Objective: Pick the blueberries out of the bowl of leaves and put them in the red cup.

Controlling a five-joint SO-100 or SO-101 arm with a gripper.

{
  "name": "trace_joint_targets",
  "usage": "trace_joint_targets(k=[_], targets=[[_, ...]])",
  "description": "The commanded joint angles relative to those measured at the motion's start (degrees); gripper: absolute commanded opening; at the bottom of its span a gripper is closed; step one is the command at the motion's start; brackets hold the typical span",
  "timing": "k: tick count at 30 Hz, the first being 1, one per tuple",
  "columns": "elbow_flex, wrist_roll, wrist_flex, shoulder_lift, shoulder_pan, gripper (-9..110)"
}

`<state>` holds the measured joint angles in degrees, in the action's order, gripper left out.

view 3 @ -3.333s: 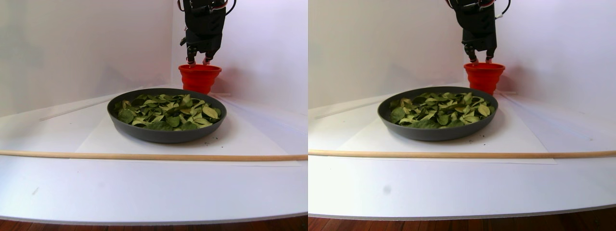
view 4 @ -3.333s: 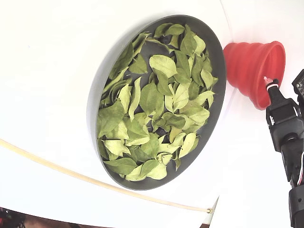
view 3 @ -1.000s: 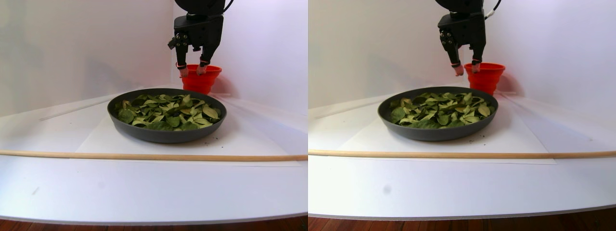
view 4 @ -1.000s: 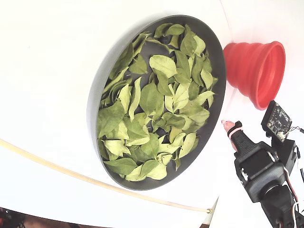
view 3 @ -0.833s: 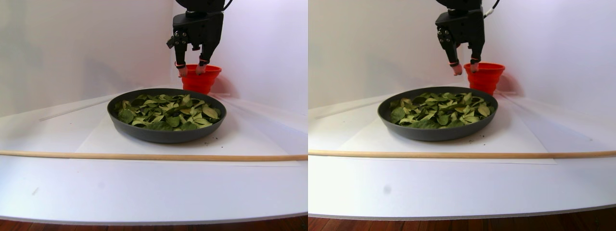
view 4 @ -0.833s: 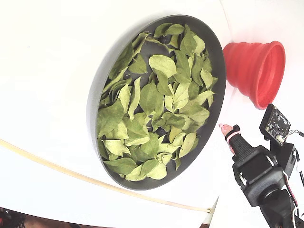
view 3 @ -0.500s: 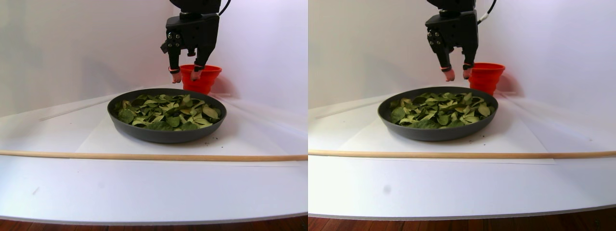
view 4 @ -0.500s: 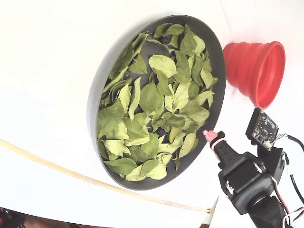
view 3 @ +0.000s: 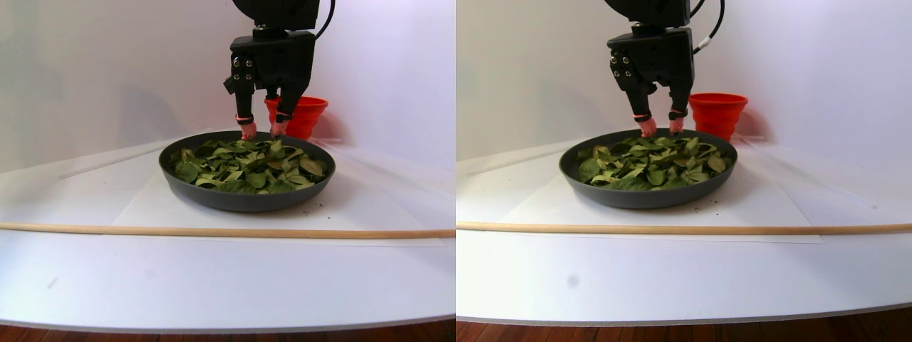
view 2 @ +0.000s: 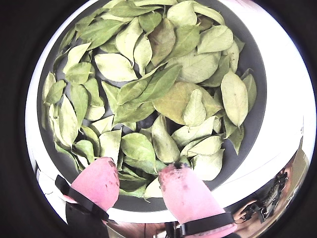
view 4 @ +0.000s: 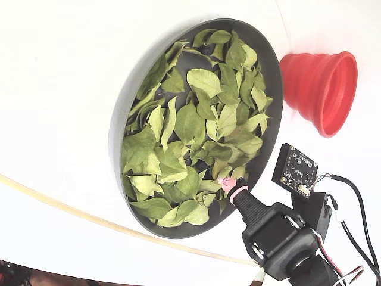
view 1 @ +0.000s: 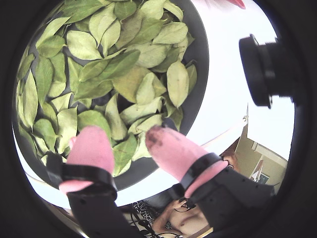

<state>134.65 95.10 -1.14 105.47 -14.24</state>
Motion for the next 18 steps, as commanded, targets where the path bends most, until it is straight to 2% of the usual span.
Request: trace_joint_targets(k=[1,8,18], targets=[[0.2,0.0,1.0,4.7,0.3,15],[2.1,0.2,6.9,-0.4,1.7,15],[0.2,0.2,8.8,-5.4,1.1,15]])
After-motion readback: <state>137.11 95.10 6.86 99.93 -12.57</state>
